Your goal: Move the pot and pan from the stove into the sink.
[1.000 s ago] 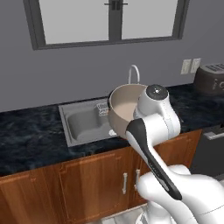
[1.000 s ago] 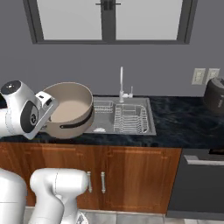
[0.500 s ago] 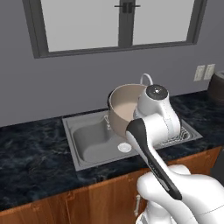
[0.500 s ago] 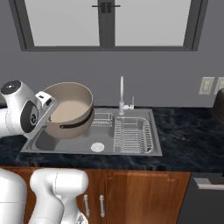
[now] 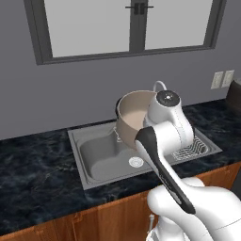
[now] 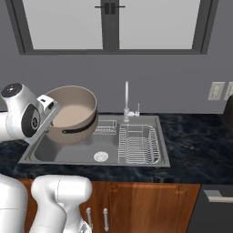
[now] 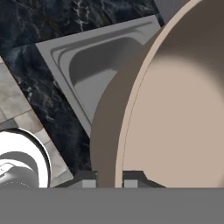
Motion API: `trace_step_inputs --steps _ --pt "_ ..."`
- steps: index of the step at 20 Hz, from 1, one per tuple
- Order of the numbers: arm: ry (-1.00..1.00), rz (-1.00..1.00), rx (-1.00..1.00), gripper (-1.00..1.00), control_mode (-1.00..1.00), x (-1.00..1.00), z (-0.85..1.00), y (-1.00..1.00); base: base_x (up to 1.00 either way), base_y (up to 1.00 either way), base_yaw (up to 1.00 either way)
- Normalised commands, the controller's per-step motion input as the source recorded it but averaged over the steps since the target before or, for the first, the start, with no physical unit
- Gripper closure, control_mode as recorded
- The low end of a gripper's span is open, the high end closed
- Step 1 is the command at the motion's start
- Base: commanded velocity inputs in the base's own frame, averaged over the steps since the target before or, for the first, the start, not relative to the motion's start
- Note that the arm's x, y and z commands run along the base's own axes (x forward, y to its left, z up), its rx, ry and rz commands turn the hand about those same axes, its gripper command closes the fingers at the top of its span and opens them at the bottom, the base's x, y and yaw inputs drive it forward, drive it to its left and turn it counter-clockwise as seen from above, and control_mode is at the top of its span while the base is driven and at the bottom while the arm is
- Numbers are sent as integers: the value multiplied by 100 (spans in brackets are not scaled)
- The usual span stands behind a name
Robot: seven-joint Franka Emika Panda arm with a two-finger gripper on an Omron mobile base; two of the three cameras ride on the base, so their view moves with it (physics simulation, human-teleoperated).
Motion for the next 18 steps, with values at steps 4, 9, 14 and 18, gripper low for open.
trace_step_inputs --steps 4,9,14,18 --pt "0 0 0 100 -100 0 0 0 0 0 0" --pt "0 0 0 100 100 0 0 0 2 1 0" --pt "0 0 0 100 100 0 0 0 19 8 0" --pt "0 0 0 100 100 0 0 0 34 13 0"
